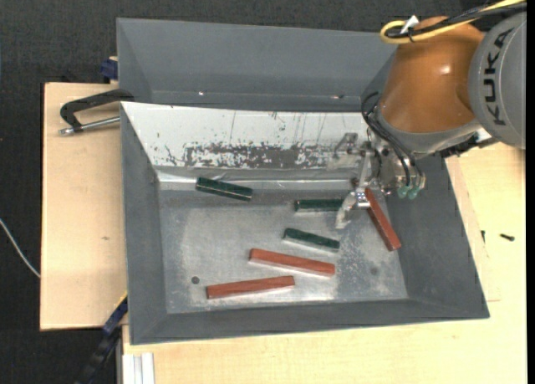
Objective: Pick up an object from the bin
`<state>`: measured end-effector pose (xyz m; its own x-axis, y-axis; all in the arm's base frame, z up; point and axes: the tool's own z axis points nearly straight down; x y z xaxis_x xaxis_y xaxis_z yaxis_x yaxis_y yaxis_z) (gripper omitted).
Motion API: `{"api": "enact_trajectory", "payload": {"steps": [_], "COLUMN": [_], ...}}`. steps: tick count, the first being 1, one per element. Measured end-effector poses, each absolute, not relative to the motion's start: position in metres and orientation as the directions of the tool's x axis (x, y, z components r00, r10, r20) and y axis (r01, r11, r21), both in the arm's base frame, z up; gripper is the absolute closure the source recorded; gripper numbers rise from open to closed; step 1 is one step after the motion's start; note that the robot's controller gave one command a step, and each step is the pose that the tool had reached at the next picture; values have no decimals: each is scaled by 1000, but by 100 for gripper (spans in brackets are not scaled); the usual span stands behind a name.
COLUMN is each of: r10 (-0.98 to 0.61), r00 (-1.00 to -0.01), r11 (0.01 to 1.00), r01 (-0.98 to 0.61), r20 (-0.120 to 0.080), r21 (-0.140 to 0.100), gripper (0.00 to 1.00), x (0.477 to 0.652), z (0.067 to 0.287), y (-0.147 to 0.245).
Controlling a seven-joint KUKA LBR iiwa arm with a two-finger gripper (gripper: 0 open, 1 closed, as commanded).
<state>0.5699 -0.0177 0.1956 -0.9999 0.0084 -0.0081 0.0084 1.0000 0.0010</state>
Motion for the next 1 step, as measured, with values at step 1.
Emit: {"api": "enact_trajectory", "payload": {"steps": [1], "r10": [20], "r00": [-1000], "r11": [1000], "r01": [20], "r20": [-5], "r21": [1], "gripper": [0], "x": [544], "z": [134], "y": [-22]}}
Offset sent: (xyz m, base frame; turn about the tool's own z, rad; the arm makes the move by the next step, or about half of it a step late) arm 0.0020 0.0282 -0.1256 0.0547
